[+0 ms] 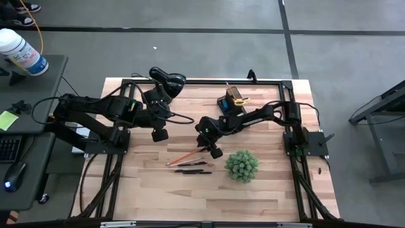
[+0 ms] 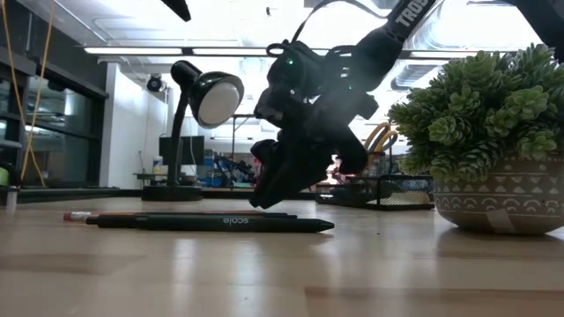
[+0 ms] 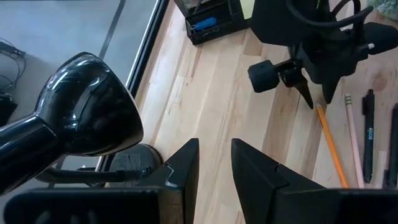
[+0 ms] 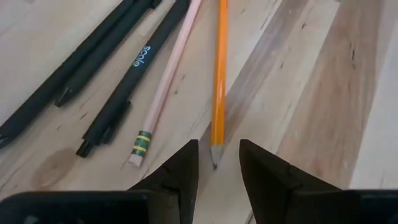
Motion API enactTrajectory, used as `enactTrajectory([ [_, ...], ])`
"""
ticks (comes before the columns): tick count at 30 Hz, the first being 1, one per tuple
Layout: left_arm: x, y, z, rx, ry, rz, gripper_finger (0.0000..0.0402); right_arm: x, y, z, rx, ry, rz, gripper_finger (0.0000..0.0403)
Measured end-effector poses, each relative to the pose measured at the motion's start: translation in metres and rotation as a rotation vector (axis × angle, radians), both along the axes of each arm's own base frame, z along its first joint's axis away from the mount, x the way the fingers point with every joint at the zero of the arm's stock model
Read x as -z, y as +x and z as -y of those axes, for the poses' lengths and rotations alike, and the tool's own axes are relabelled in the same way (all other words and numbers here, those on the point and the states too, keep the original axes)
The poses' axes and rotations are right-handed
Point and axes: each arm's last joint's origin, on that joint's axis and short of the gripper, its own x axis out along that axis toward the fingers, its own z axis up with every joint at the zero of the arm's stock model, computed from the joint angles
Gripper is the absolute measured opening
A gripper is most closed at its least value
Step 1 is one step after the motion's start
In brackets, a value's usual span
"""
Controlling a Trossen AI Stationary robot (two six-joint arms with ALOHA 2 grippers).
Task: Pick and place office supplies into organizer
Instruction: Put the orange pencil into the desk organizer
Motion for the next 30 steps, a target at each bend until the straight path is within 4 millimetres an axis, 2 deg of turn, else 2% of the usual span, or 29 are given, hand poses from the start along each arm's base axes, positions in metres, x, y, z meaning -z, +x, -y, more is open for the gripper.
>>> enactTrajectory([
  [16, 0.000, 0.000, 0.000, -0.007, 0.013, 0.000, 0.0083, 0.007, 0.002, -0.013, -0.024, -0.008, -0.001, 0.0112],
  [25, 0.000, 0.000, 0.000, -0.008, 0.016, 0.000, 0.0083, 0.008, 0.001, -0.012, -0.018, -0.009, -0.024, 0.0043],
  [30, 0.000, 0.000, 0.000, -0.008, 0.016, 0.000, 0.0083, 0.016, 0.000, -0.012, -0.024, 0.001, -0.058, 0.0016],
])
